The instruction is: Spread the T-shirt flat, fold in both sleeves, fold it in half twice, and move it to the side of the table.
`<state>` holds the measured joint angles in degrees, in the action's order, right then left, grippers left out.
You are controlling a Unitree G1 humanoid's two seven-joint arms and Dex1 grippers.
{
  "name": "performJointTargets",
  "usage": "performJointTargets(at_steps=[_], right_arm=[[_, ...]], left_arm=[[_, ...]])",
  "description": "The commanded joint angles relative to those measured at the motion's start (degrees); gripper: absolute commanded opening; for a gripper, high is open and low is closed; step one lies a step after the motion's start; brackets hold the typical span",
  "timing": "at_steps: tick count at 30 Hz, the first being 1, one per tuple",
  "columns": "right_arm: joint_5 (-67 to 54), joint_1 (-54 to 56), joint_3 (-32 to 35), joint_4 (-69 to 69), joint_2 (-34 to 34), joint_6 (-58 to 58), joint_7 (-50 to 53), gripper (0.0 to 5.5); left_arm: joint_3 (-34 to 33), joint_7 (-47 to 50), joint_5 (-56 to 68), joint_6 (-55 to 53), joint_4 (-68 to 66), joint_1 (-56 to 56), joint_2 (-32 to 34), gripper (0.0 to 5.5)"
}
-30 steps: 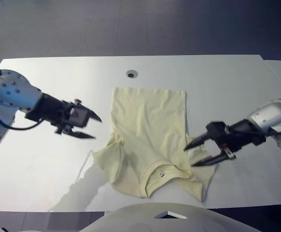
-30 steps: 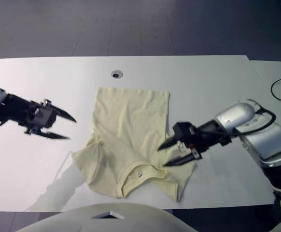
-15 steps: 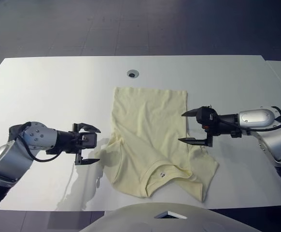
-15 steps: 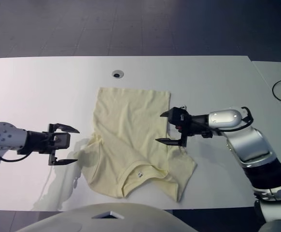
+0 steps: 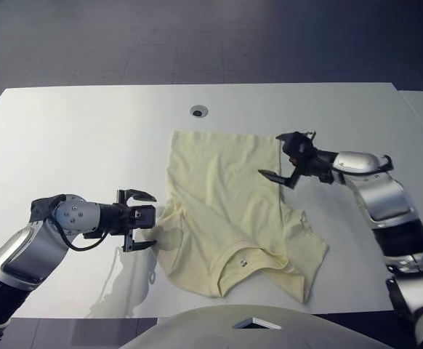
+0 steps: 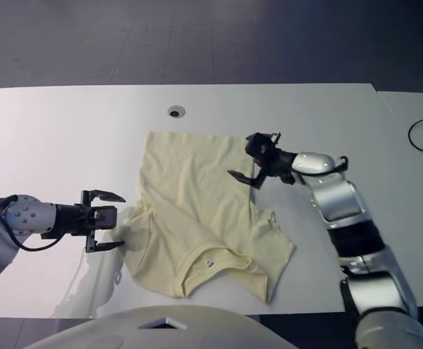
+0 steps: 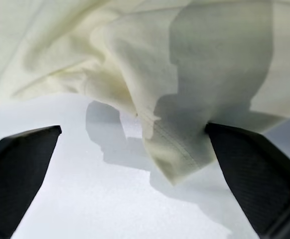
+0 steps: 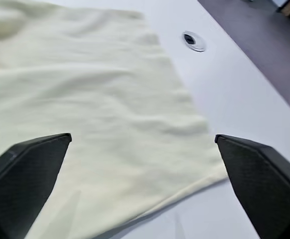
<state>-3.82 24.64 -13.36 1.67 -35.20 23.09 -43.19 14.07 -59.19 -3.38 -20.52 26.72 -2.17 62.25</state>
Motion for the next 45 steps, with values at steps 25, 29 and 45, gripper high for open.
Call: performJointTargets(at_steps=[25, 29, 45], right_arm=[[10.3, 15.4, 3.6, 36.1, 8.5, -17.4, 11.9, 5.36], [6.1, 11.4, 8.9, 18.9, 5.3, -9.0, 9.5, 5.36], [-11.3, -25.3, 60.2, -50.2, 29.8, 59.9, 18.2, 5.36]], left_arm=[[-3.8, 4.0, -0.3, -8.6, 2.0, -4.4, -1.9, 5.4], [-11.0, 4.9, 7.4, -14.5, 5.7, -1.8, -6.0, 5.4], [-54.5, 9.8, 31.2, -69.9, -1.8, -9.4, -29.3, 5.4]])
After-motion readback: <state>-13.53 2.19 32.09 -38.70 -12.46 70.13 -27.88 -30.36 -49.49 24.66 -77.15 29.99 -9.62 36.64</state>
